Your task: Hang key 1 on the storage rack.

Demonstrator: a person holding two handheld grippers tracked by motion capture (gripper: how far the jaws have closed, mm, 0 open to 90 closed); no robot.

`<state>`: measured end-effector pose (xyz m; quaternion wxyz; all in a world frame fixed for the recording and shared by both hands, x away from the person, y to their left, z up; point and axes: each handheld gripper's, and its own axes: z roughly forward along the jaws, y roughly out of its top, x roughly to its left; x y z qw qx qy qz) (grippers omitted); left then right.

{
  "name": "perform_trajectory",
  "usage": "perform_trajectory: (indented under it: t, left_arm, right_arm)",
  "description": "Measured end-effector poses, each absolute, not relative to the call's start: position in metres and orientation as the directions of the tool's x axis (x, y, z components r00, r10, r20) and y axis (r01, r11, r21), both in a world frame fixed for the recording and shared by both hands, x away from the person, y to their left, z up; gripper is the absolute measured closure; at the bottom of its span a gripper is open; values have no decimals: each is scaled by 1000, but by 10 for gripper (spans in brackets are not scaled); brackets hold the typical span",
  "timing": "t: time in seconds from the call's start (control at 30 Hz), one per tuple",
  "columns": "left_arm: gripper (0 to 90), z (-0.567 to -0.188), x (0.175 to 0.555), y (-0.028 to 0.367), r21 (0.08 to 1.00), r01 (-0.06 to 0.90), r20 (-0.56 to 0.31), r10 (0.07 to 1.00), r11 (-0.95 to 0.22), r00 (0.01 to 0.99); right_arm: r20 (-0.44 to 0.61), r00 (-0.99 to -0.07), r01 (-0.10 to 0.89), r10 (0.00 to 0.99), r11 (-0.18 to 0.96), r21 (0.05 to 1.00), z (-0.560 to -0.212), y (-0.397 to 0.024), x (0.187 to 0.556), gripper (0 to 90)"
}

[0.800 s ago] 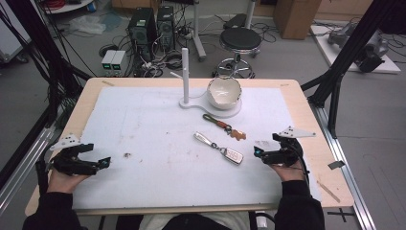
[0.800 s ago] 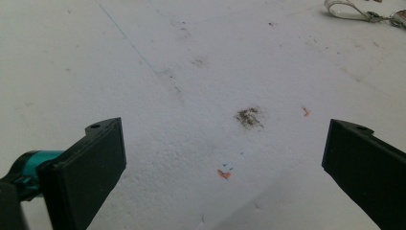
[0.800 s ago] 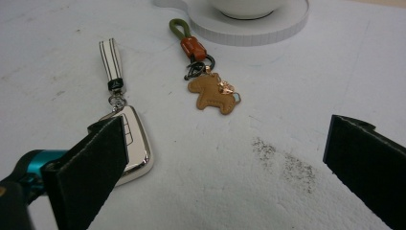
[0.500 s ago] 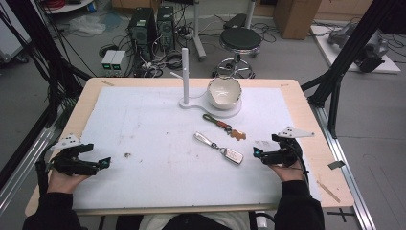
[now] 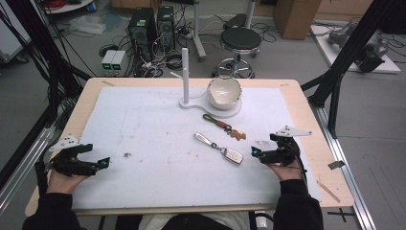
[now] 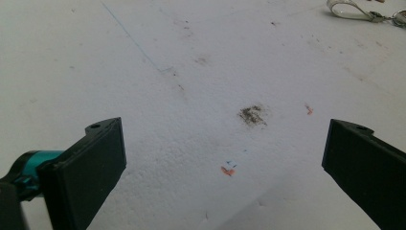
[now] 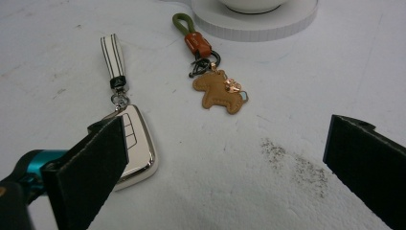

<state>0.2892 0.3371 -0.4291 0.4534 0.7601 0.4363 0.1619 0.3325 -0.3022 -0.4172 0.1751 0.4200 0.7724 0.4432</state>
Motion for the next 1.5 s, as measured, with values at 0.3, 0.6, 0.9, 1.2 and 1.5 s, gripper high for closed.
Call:
perform_trajectory:
  t: [0.3, 0.6, 0.9, 1.2, 1.5]
  left_arm:
    - [17, -430, 289, 337, 831, 516, -146, 812, -209, 565]
    - [17, -431, 291, 337, 831, 516, -152, 808, -207, 570]
    - [17, -430, 290, 337, 836, 510, -155, 804, -203, 574]
    - [17, -430, 290, 337, 838, 507, -156, 802, -202, 577]
    - [17, -430, 290, 337, 839, 505, -154, 802, -203, 578]
  right_arm:
    - [69, -599, 495, 798, 301, 815, -414, -286, 343, 5]
    - [75, -630, 505, 773, 334, 796, -404, -265, 367, 5]
    - [47, -658, 509, 752, 397, 764, -401, -242, 391, 5]
    - [37, -686, 516, 727, 450, 728, -401, -217, 410, 5]
    - [58, -705, 528, 707, 469, 708, -404, -194, 431, 5]
